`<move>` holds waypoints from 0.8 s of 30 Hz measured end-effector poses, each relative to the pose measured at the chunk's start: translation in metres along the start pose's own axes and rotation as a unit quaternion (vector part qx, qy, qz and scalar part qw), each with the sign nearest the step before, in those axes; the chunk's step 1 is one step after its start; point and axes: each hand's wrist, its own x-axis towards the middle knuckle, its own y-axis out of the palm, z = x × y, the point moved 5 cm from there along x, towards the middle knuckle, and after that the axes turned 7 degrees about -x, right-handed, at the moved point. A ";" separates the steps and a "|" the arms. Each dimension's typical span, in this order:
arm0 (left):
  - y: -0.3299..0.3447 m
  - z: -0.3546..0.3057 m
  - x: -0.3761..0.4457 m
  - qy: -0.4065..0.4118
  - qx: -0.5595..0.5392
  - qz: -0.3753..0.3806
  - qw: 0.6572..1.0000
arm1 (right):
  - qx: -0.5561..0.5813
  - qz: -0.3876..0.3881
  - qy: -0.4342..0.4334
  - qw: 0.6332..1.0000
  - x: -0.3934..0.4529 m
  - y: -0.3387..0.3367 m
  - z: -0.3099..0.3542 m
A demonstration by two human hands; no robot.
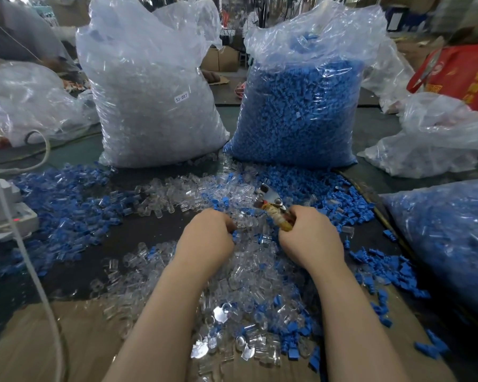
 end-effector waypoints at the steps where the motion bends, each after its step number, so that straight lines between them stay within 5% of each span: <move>1: -0.001 0.000 0.000 -0.002 -0.004 -0.002 1.000 | -0.009 0.000 -0.001 1.000 0.000 0.000 0.000; 17: -0.003 0.005 -0.001 -0.006 -0.075 -0.054 0.996 | -0.073 -0.001 0.041 0.996 -0.001 -0.003 -0.003; 24: -0.008 0.010 -0.002 -0.021 -0.233 -0.081 0.969 | -0.095 0.017 0.040 0.995 0.000 -0.002 -0.002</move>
